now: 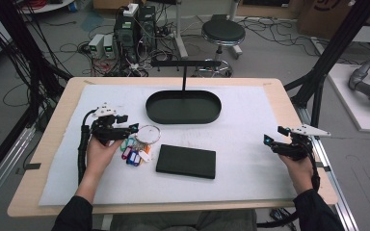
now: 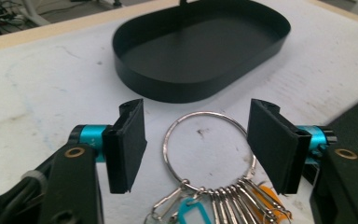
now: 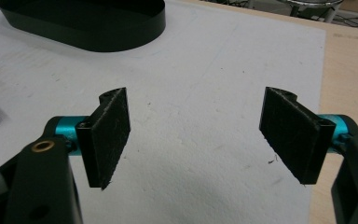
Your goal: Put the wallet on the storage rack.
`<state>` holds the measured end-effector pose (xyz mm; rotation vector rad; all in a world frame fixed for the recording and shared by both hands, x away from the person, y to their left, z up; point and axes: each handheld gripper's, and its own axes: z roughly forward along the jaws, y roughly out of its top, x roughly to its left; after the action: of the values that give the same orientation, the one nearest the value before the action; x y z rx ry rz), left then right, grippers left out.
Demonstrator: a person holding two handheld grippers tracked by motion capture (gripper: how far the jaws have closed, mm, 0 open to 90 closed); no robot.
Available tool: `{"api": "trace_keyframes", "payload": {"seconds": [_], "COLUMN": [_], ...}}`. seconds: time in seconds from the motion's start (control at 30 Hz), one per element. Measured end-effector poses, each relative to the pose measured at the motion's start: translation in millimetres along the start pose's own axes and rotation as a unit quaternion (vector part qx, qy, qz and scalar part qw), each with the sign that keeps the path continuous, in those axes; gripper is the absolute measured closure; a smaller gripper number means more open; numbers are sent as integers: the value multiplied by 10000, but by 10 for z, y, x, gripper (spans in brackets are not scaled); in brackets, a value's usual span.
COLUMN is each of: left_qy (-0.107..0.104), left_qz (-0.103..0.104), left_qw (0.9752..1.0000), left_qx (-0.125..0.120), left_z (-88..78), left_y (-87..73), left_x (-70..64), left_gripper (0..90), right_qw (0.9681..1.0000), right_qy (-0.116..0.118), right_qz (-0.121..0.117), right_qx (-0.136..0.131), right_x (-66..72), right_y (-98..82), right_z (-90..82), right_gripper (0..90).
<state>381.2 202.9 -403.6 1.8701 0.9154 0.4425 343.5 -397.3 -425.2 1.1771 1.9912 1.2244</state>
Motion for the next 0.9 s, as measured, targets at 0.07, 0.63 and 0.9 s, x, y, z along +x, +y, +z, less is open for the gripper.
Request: {"api": "trace_keyframes", "payload": {"seconds": [0.07,0.63,0.9], "left_qy": [-58,-787,-854], "left_qz": [14,376,555], "left_qw": [10000,9962,9947], "left_qx": [27,51,164], "left_z": [9,46,-134], "left_y": [1,-166,-428], "left_x": [-19,-603,-885], "left_gripper": [379,404,405], "right_qw": [10000,10000,10000], "right_qy": [-2,8,4], "right_qz": [-3,-16,-42], "right_qx": [5,-6,-36], "right_x": [-1,3,13], "right_y": [-1,2,8], "right_z": [1,-7,5], "right_gripper": [250,252,252]}}
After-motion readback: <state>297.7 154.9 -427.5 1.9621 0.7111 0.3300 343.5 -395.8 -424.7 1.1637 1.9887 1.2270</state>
